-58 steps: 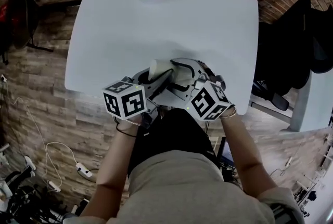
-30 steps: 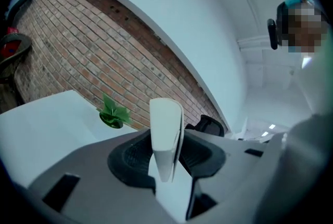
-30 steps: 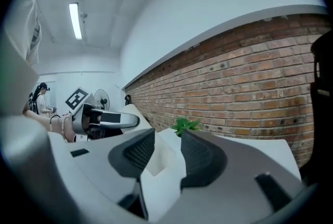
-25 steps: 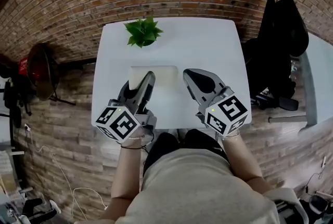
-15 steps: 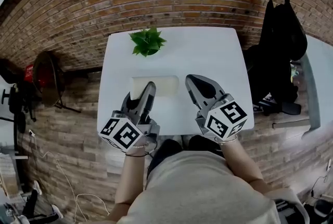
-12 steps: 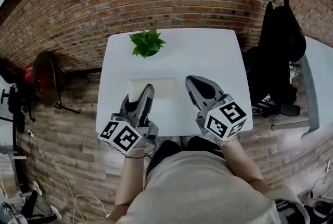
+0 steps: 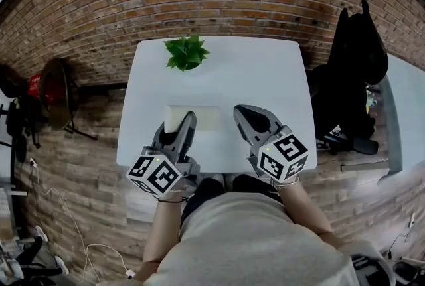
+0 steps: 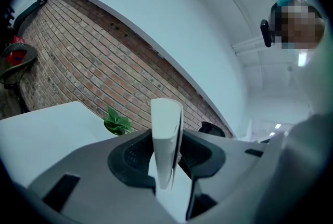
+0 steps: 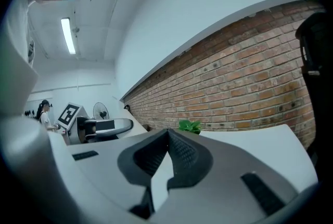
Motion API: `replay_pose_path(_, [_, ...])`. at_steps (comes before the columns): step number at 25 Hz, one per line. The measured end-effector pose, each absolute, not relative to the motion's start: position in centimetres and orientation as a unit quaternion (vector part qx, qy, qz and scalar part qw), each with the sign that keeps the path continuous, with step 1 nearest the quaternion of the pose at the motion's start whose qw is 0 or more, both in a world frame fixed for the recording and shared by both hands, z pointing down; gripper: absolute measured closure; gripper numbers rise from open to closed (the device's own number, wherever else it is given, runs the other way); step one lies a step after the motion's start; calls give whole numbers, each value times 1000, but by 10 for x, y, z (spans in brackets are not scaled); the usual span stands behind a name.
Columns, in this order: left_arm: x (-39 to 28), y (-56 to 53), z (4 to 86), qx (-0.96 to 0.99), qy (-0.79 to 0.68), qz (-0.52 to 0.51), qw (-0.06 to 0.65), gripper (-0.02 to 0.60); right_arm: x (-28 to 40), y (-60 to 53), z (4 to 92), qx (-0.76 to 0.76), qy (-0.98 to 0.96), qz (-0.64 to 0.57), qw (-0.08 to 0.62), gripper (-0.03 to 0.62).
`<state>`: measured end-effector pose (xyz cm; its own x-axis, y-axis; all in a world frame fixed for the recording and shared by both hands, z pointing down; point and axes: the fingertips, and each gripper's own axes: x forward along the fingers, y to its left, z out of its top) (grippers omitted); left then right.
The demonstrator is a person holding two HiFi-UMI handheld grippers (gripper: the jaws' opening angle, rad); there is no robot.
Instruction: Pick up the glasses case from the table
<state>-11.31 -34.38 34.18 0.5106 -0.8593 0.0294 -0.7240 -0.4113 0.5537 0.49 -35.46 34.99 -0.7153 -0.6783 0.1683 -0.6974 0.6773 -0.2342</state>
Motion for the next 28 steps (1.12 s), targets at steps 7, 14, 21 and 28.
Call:
replay_pose_path(7, [-108, -339, 344, 830, -474, -132, 260, 431, 7, -351, 356, 373, -914, 156, 41, 595])
replay_pose_path(14, [-98, -338, 345, 836, -465, -126, 264, 431, 8, -351, 359, 374, -913, 154, 50, 595])
replay_pose_path(21, [-97, -336, 346, 833, -466, -132, 266, 431, 9, -348, 364, 373, -913, 155, 57, 595])
replay_pose_path(28, [-95, -337, 347, 835, -465, -127, 265, 431, 5, -344, 366, 359, -918, 159, 58, 595])
